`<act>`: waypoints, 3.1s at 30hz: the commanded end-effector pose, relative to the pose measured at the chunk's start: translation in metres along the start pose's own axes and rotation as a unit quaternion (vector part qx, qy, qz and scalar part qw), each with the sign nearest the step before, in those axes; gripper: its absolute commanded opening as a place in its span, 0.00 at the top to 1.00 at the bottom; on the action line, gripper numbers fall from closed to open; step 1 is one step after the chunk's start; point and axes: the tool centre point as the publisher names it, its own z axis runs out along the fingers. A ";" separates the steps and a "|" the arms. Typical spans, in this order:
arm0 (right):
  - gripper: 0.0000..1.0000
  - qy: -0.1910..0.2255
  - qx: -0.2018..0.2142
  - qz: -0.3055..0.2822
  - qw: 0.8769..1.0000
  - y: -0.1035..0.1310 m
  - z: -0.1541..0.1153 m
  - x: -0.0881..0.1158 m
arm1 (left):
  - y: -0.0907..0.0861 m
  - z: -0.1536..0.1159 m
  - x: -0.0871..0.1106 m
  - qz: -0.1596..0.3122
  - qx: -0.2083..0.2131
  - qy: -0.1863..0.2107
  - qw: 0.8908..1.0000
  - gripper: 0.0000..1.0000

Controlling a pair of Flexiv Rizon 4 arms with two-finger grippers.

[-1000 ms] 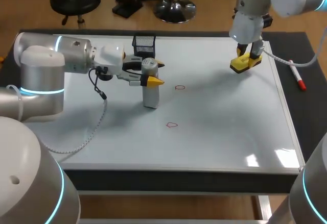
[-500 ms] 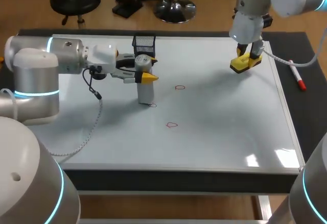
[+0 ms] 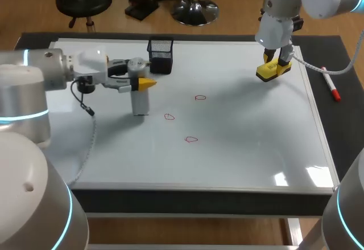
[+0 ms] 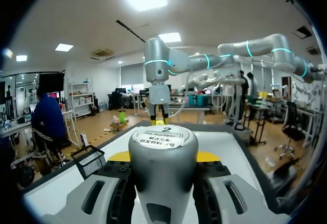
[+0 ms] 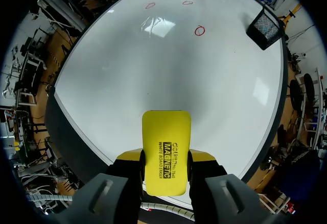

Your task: Pick up the inspection probe, press it on each red-marked spot on the whiteboard one by one, put down the probe, pick up the eraser, and wipe off all the red marks.

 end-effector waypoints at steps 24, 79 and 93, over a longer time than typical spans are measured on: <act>1.00 0.001 0.001 -0.001 1.000 -0.001 -0.001 0.000 | -0.011 -0.113 0.023 0.002 0.016 -0.217 0.976 1.00; 1.00 0.015 0.036 -0.113 0.993 0.093 -0.004 -0.014 | -0.005 -0.146 0.027 -0.005 0.023 -0.259 0.965 1.00; 1.00 0.005 0.039 -0.252 0.967 0.205 0.000 -0.036 | -0.005 -0.146 0.027 -0.005 0.023 -0.259 0.965 1.00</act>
